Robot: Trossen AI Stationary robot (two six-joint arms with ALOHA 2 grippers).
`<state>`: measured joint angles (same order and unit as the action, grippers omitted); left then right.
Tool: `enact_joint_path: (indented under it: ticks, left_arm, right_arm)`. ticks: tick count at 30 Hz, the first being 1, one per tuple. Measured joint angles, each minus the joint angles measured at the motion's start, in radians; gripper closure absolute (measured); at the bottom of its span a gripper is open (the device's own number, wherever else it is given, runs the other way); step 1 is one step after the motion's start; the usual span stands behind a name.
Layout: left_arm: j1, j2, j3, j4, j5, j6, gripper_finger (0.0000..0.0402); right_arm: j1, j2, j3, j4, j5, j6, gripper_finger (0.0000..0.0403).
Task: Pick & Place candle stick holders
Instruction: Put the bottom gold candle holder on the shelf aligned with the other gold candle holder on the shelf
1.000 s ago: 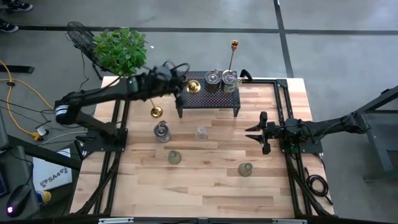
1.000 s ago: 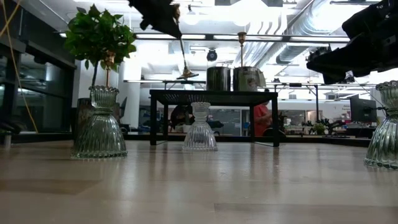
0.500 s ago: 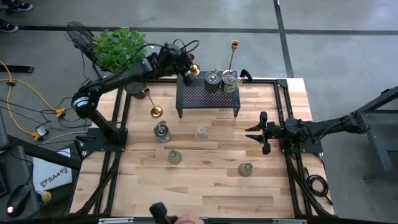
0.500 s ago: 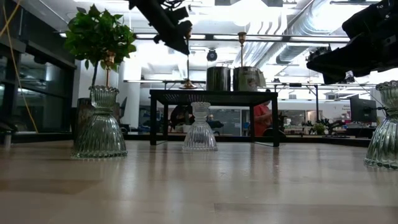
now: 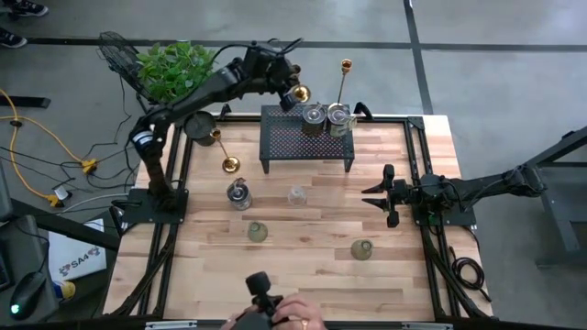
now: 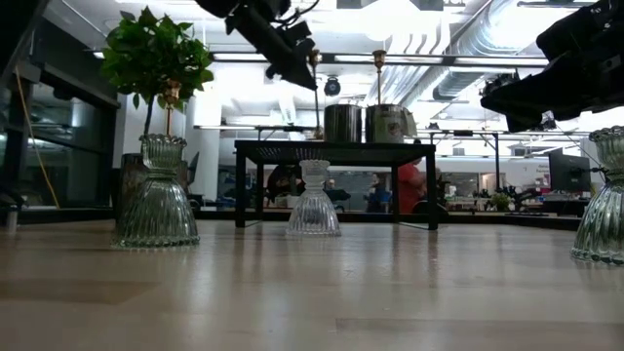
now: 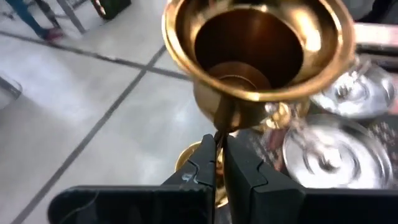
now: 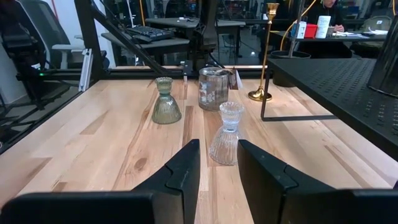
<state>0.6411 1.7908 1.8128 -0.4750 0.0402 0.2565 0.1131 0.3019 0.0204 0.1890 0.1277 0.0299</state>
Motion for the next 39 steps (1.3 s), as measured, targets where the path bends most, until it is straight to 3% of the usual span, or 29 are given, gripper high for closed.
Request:
enact_joint_path:
  ticks: [10, 39]
  left_arm:
    - [-0.029, 0.102, 0.141, -0.053, 0.034, -0.026, 0.0394]
    - [-0.079, 0.144, 0.144, -0.028, 0.045, -0.088, 0.0394]
  right_arm:
    - [0.000, 0.000, 0.000, 0.000, 0.000, 0.000, 0.0304]
    - [0.000, 0.000, 0.000, 0.000, 0.000, 0.000, 0.0304]
